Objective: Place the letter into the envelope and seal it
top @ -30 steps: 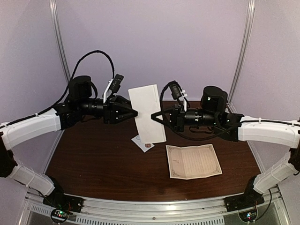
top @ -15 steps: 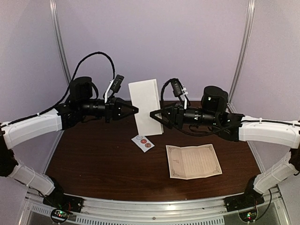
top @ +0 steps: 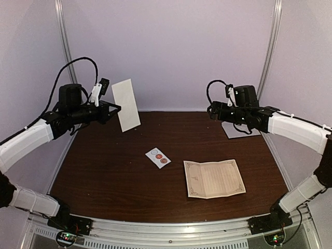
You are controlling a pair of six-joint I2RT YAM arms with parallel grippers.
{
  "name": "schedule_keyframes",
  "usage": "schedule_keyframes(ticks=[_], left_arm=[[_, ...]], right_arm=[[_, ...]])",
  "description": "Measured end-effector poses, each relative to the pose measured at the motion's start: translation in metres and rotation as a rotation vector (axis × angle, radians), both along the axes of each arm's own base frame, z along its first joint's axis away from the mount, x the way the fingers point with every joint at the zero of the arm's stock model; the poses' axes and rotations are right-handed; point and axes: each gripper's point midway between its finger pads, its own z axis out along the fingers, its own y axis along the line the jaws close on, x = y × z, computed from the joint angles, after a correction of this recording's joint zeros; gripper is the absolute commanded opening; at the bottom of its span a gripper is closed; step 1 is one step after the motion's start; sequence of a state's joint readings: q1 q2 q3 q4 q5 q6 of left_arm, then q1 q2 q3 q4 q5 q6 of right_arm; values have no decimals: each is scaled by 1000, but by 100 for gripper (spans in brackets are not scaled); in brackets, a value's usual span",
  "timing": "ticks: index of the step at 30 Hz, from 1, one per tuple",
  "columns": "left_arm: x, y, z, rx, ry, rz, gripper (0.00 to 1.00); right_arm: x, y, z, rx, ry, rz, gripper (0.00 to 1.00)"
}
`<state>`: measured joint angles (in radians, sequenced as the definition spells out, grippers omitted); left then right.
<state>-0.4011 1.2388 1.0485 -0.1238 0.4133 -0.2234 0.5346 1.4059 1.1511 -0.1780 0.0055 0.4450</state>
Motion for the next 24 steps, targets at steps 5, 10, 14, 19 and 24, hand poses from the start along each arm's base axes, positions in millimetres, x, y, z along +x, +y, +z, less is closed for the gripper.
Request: schedule_keyframes(ticks=[5,10,14,19,24], left_arm=[[0,10,2,28,-19,51,0],[0,12,-5,40,-2,62,0],[0,14,-7,50,-3,68,0],[-2,13,-12,54,2,59,0],[-4,12,-11,52,2,48,0]], right_arm=[[45,-59,-67,-87,153,-164,97],[78,-99,-120,-128,257,-237,97],[103,-114,-137,-132,279,-250,96],[133,-121,-153,-117,278,-239,96],[150,-127,-176,-110,300,-233,95]])
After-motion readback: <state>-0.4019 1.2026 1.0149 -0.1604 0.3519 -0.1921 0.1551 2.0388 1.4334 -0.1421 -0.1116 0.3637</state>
